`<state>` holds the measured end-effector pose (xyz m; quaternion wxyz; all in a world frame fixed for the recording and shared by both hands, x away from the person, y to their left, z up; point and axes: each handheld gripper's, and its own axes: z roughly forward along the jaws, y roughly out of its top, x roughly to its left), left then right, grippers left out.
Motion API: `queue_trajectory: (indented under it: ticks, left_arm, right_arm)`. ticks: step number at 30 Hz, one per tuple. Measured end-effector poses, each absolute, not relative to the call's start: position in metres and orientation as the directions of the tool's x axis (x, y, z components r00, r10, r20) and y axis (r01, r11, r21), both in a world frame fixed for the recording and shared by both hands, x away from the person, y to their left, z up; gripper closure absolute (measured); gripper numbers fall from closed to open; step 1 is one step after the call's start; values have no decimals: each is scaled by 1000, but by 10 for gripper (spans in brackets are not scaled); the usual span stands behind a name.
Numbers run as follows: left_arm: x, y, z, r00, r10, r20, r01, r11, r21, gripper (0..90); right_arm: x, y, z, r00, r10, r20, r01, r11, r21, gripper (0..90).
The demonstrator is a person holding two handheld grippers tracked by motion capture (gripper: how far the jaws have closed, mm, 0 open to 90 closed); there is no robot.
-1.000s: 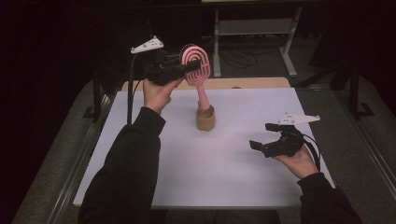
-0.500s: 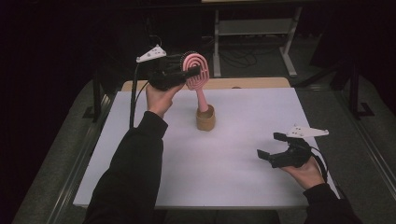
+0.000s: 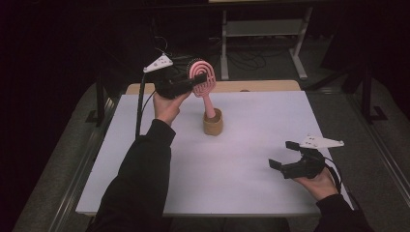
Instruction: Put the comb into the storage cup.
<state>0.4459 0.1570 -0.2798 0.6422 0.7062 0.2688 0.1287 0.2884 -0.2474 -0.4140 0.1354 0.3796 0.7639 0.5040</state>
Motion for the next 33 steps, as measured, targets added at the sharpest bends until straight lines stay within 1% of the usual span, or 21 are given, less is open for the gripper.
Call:
queue_trajectory:
  ticks: [7,21,30,33]
  left_arm:
    - [447,152,-287,825,547,-138,201,-57,978,631]
    - [448,143,-309,825,544,-152,218,-58,974,630]
    - [448,138,-323,821,552,-147,224,-75,972,630]
    - [449,139,-325,817,553,-160,233,-63,970,630]
  right_arm:
    - [285,-250,-418,-674,716,181,445,197,874,0]
    - [277,-258,-422,-663,728,175,437,186,880,0]
    - [277,-257,-424,-664,730,164,439,202,876,0]
    - [277,-257,-424,-663,729,167,444,203,873,0]
